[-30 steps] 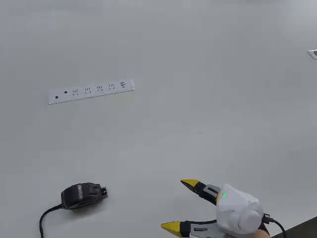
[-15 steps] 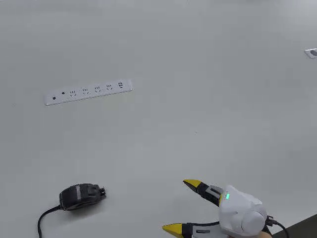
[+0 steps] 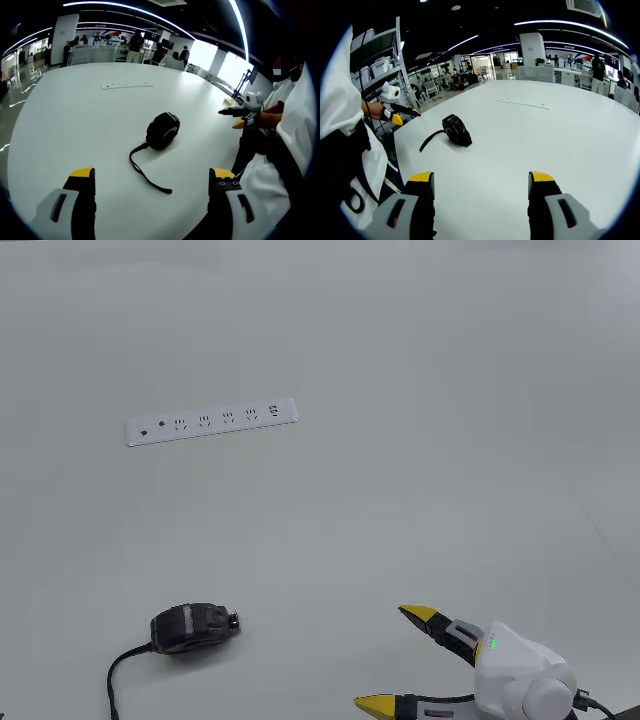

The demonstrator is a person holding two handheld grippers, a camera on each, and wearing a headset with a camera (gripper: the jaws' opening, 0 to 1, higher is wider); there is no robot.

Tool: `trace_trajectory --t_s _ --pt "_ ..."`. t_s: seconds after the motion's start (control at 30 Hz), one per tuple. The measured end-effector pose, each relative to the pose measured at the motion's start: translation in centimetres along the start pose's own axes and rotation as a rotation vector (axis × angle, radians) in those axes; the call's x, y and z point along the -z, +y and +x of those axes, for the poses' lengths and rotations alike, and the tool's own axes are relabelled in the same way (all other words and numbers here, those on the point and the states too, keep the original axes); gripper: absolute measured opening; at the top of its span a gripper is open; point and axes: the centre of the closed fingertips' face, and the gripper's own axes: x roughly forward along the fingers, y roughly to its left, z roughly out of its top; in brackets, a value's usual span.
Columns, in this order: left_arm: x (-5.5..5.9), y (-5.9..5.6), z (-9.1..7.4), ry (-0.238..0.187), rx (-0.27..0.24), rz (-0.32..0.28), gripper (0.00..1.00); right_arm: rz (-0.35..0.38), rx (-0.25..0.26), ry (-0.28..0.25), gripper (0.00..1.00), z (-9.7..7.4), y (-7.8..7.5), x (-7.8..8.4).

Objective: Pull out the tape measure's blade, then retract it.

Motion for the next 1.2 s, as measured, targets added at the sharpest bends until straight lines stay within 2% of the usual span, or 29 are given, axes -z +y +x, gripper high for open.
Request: trace_trajectory --t_s 0.77,1.2 --pt "1.0 0.8 -0.1 -0.002 -0.011 -0.001 0.94 0.002 -0.012 -0.013 0.79 0.1 0.6 -0.1" --pt "1.3 0.7 -0.3 -0.009 -0.017 -0.004 0.94 0.000 -0.012 -0.014 0.79 0.1 0.8 -0.4"
